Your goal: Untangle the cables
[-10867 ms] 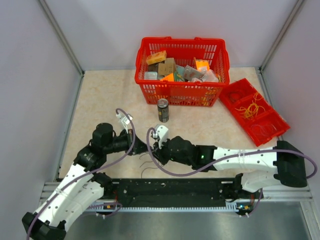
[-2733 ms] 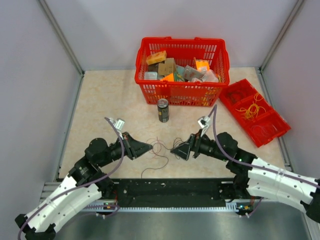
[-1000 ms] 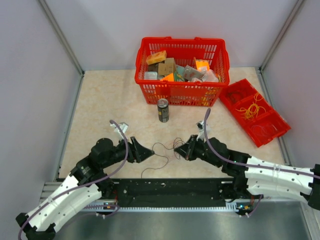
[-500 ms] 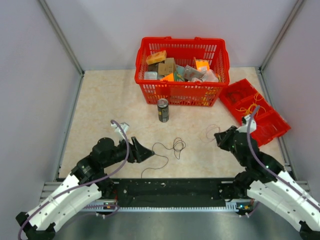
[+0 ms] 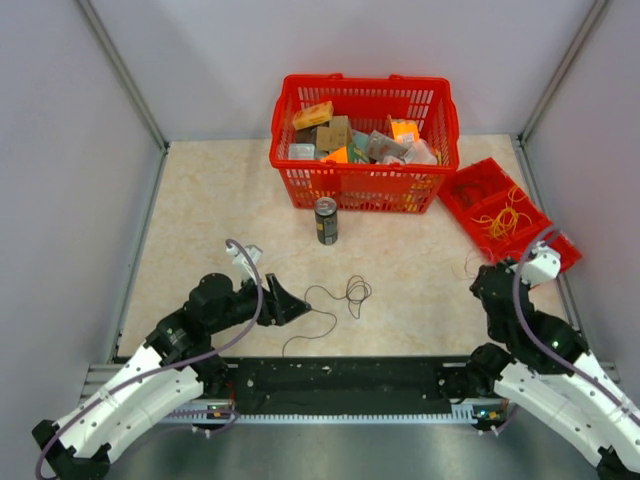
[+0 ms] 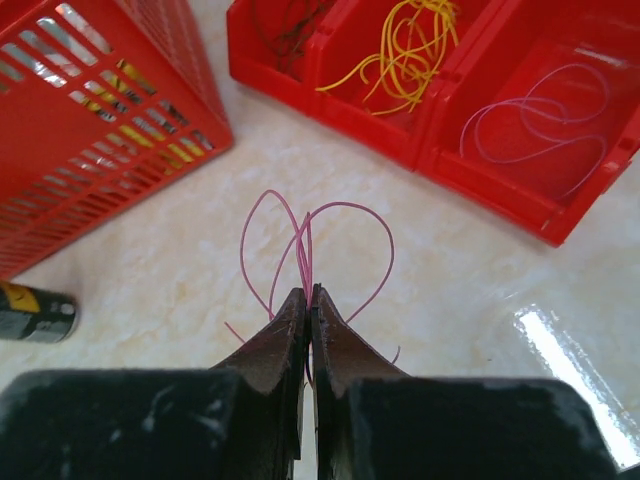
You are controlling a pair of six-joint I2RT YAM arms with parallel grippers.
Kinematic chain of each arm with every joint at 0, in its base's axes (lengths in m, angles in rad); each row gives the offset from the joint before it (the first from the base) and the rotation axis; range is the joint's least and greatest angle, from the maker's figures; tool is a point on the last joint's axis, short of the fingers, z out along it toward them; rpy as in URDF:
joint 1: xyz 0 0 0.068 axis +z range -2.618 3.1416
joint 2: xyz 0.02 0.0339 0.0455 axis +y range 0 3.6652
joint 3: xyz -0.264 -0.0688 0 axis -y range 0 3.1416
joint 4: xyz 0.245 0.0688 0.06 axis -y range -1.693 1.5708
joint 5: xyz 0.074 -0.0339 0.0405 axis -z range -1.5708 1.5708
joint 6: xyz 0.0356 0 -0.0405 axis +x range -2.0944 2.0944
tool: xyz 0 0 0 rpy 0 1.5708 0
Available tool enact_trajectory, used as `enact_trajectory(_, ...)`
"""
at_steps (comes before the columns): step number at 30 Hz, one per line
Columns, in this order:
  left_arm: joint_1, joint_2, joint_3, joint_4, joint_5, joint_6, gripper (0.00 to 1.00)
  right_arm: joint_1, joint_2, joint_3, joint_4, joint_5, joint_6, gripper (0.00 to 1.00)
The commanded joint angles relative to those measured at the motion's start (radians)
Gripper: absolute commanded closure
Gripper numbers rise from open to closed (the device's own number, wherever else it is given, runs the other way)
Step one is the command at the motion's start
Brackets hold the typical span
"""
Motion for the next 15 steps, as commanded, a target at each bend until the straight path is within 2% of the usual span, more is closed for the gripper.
enact_trajectory(1, -0.002, 0.005, 0.040, 0.042, 0.012, 0.008, 0.25, -0.044, 0.169, 0.116, -0.024, 0.164, 0.038, 1.00)
enact_trajectory(4, -0.003, -0.002, 0.042, 0.030, 0.015, 0.006, 0.25, -0.211, 0.302, 0.179, 0.066, 0.072, -0.052, 1.00)
enact_trajectory(8, -0.002, -0.028, 0.042, -0.003, -0.004, 0.014, 0.25, -0.659, 0.393, 0.148, 0.250, -0.383, -0.118, 1.00)
enact_trajectory(10, -0.002, -0.042, 0.043, -0.024, -0.022, 0.018, 0.25, -0.871, 0.430, 0.116, 0.316, -0.517, -0.100, 1.00)
enact_trajectory(12, 0.000, -0.048, 0.046, -0.039, -0.030, 0.023, 0.25, -0.978, 0.471, 0.091, 0.374, -0.545, -0.075, 1.00)
enact_trajectory(15, 0.000, -0.042, 0.048, -0.038, -0.024, 0.026, 0.25, -1.017, 0.548, 0.085, 0.450, -0.472, -0.063, 1.00)
